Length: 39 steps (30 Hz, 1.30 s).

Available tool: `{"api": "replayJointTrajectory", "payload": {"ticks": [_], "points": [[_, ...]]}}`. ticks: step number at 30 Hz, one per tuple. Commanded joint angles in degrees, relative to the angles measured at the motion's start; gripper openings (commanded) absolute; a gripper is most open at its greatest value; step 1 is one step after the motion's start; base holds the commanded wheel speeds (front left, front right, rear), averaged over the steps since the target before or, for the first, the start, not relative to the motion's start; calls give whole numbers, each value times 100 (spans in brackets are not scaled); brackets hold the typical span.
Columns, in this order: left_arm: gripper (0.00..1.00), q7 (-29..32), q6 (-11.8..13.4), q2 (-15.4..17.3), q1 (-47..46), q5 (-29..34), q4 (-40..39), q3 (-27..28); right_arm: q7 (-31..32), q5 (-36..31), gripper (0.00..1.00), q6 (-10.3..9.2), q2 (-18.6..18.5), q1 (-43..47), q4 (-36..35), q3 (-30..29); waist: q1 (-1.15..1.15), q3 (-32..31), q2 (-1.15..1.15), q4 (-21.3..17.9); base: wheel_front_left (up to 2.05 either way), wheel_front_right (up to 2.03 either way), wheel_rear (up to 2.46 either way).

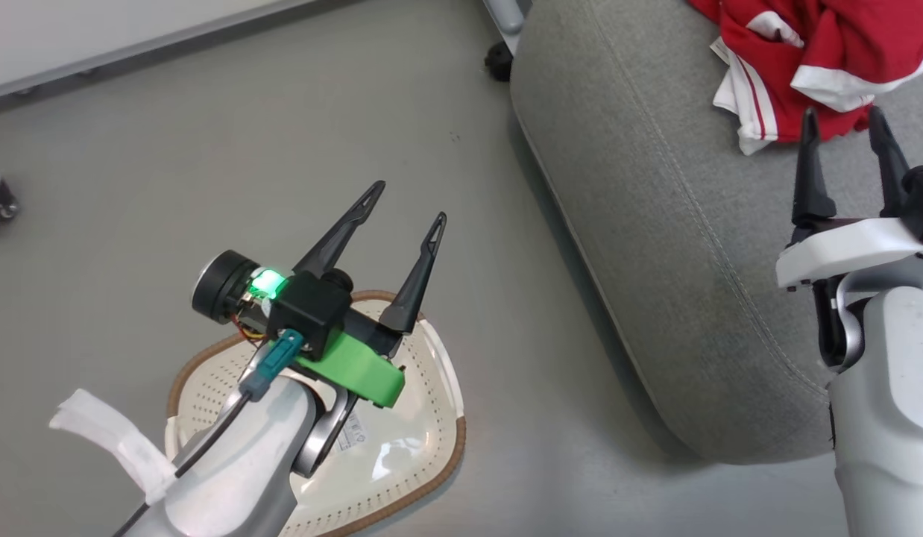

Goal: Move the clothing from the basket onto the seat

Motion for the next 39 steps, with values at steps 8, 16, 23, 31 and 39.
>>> {"api": "replayJointTrajectory", "payload": {"ticks": [8,16,23,31,39], "points": [[100,-22,123,-70,666,-32,-183,871,-1,274,100,-7,76,454,-424,653,0,-549,51,757,0,0,0],[100,-22,89,-233,1226,126,-258,1744,0,373,100,-6,139,830,-614,1011,0,-843,51,1212,0,0,0],[100,-23,0,-442,1724,259,-212,2507,0,443,100,-6,162,1199,-752,1172,0,-1093,51,1491,0,0,0],[100,-23,-127,-708,2218,458,-95,3287,0,665,100,-6,167,1736,-960,1370,0,-1383,51,1674,0,0,0],[100,-23,-319,-929,2557,734,-108,3737,0,849,100,-6,169,2303,-1299,1558,0,-1570,51,1727,0,0,0]]}}
